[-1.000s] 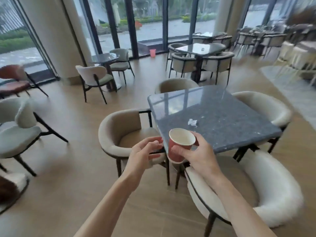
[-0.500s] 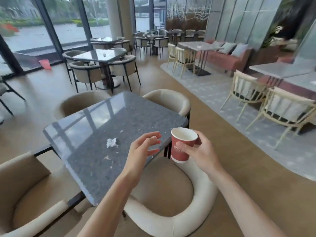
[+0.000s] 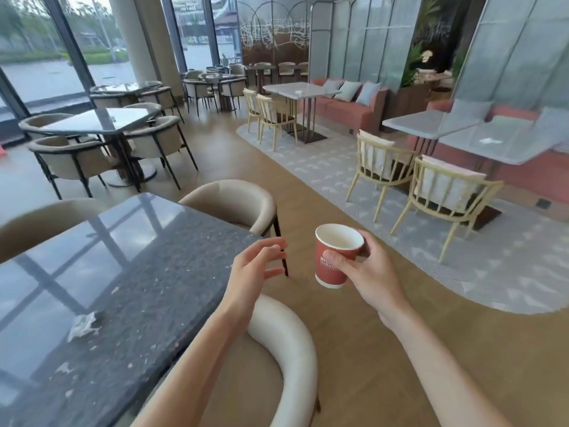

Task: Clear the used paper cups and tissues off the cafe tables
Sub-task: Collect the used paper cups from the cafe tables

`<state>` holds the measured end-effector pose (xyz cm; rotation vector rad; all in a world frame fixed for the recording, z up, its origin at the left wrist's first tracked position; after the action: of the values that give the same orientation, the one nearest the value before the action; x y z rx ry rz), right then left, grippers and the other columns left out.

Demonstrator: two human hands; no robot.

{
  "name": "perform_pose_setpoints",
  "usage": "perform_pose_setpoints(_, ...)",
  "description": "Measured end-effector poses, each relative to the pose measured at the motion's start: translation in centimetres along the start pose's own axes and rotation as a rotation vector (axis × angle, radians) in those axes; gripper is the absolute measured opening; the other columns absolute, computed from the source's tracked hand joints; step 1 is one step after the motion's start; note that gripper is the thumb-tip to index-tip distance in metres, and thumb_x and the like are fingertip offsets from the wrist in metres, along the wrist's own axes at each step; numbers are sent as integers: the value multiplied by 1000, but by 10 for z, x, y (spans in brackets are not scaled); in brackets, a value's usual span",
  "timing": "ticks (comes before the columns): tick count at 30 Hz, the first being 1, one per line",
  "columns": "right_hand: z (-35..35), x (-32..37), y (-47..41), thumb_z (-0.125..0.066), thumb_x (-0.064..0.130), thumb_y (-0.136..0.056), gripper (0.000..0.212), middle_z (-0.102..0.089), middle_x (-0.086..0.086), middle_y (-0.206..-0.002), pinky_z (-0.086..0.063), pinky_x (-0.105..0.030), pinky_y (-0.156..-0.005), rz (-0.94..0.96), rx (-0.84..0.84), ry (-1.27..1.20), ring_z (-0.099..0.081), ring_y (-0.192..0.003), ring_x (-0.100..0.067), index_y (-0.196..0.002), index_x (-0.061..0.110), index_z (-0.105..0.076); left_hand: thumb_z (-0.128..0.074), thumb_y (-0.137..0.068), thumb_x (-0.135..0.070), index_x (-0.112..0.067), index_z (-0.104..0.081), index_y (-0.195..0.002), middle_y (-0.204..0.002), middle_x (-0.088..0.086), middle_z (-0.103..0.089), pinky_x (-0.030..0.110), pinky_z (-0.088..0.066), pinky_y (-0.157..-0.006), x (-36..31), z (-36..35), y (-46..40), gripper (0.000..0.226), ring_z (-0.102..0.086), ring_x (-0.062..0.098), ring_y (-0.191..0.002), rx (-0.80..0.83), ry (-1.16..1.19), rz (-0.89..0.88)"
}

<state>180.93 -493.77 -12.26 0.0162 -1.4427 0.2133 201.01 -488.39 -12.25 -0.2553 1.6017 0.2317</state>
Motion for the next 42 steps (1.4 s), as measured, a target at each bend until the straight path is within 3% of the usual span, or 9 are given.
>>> perform_pose_setpoints(3,57,-12,-46,-87,25,-75,53,-69,13,-114,-53,-21,-84,-32,19,5,-66,-99,5,-119,31,-58,-49,-102,-12,-15,-74,-113,-114,0,-75,42,-58,-95,3,-58,-36,27,-69,14,-108,-32,35,15)
perform_pose_setpoints(8,139,-15,-127,-88,27,-74,57,-70,10,-116,-54,-27,-91,-41,-9,18,-67,-105,-3,-124,26,-61,-48,-102,-11,-14,-74,-112,-114,3,-75,39,-59,-92,-10,-141,-102,28,-70,16,-108,-41,72,17)
perform_pose_setpoints(17,181,-23,-284,-84,27,-79,53,-66,15,-114,-49,-8,-71,9,-33,85,-60,-90,20,-124,27,-56,-49,-101,-10,-15,-74,-109,-114,1,-74,41,-58,-94,-14,-221,-255,27,-69,17,-109,37,73,-34)
perform_pose_setpoints(19,176,-31,-324,-84,25,-80,52,-65,15,-112,-48,-7,-72,13,-40,102,-60,-89,20,-123,26,-56,-49,-101,-9,-16,-75,-108,-112,-1,-75,43,-58,-94,-7,-227,-300,28,-69,17,-108,49,89,-40)
perform_pose_setpoints(23,152,-47,-427,-87,29,-77,57,-68,10,-118,-51,-24,-91,10,-40,128,-63,-109,0,-127,26,-59,-49,-101,-10,-16,-75,-110,-113,-3,-75,44,-57,-95,10,-223,-410,28,-69,16,-109,74,122,-50)
perform_pose_setpoints(26,125,-50,-498,-87,28,-76,57,-69,11,-118,-52,-30,-96,0,-35,122,-64,-110,-2,-127,26,-60,-48,-101,-11,-16,-75,-110,-113,-2,-75,45,-57,-95,14,-206,-487,29,-69,18,-110,60,141,-33)
perform_pose_setpoints(35,21,-38,-702,-87,27,-77,58,-67,11,-116,-49,-16,-82,12,42,130,-62,-99,9,-127,25,-59,-49,-100,-8,-13,-76,-105,-113,5,-74,51,-56,-95,-7,-127,-699,28,-69,26,-110,-54,137,-34)
perform_pose_setpoints(42,-53,-71,-858,-87,20,-77,53,-68,10,-112,-48,-9,-74,9,117,98,-63,-90,13,-123,22,-59,-49,-101,-8,-11,-75,-106,-115,8,-73,51,-56,-96,15,-72,-843,27,-68,28,-111,-163,135,-28)
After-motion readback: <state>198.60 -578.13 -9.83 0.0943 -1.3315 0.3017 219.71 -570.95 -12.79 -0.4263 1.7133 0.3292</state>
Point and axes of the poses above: each hand's wrist, its own y-axis away from the middle knuckle, its own z-axis out of the back of the hand, x = y × z, the point moved 2 cm from there along -y, towards the middle knuckle
